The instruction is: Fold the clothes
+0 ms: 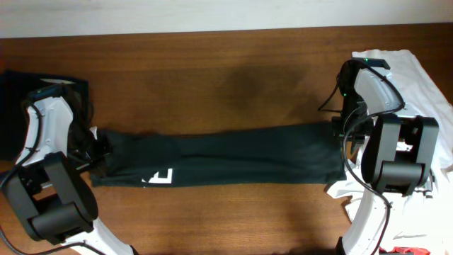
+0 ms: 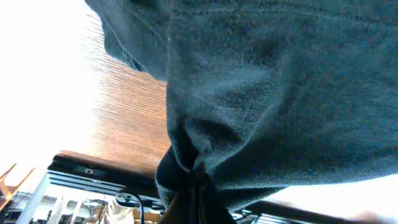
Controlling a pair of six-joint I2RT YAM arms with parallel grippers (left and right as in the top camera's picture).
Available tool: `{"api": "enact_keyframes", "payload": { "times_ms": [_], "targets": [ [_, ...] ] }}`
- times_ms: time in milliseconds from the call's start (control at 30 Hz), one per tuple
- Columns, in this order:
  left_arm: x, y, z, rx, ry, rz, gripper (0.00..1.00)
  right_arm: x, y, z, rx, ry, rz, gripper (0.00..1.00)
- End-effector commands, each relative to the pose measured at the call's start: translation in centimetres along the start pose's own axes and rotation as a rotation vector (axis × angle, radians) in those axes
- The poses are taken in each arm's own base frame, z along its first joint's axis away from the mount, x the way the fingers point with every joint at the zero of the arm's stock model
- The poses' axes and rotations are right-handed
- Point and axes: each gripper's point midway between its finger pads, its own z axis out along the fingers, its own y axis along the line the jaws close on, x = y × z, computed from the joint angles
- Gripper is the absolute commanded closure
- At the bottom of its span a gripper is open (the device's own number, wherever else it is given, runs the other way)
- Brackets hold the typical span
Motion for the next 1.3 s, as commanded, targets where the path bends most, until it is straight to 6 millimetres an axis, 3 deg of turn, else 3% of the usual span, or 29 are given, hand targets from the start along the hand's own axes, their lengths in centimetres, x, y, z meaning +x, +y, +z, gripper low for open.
{"api": "enact_keyframes", "payload": {
  "times_ms": [0, 200, 333, 533, 667, 733, 833, 1000, 1067, 1167, 1267],
  "targets": [
    [0.0, 1.2, -0.4, -0.048, -0.029, -0.038, 0.96, 0.5, -0.7, -0.2, 0.031, 0.005, -0.003, 0.74],
    [1.3, 1.0, -0.7, -0.030, 0.026, -0.035, 0.88, 0.2, -0.5, -0.3, 0.023, -0.005, -0.012, 0.74],
    [1.1, 0.1, -2.7, 0.026, -0.028, -0.030, 0.88, -0.2, 0.1, -1.7, -0.026, -0.040, -0.006, 0.74],
    [-1.3, -3.8, -8.1, 0.212, -0.301, 0.067, 0.88, -0.6, 1.4, -8.2, -0.195, -0.253, -0.064, 0.73],
    [-3.3, -6.2, -8.9, 0.225, -0.406, 0.133, 0.88, 0.4, 1.6, -11.4, -0.268, -0.376, -0.072, 0.65],
    [-4.0, -8.3, -8.8, 0.242, -0.447, 0.184, 0.88, 0.9, 2.1, -12.1, -0.311, -0.389, -0.080, 0.56],
    [-4.9, -11.7, -7.8, 0.239, -0.479, 0.271, 0.84, 1.3, 3.0, -12.1, -0.354, -0.377, -0.116, 0.53],
    [-5.4, -16.2, -4.3, 0.212, -0.432, 0.374, 0.79, 1.5, 3.0, -11.9, -0.353, -0.369, -0.117, 0.41],
    [-5.7, -17.3, -2.7, 0.193, -0.400, 0.397, 0.79, 1.6, 2.9, -11.9, -0.347, -0.364, -0.122, 0.39],
    [-6.9, -16.6, -1.1, 0.113, -0.391, 0.371, 0.79, 1.6, 2.9, -11.9, -0.344, -0.366, -0.139, 0.38],
    [-7.3, -16.4, -1.0, 0.098, -0.398, 0.368, 0.78, 1.6, 2.9, -11.9, -0.344, -0.366, -0.139, 0.38]
  ]
}}
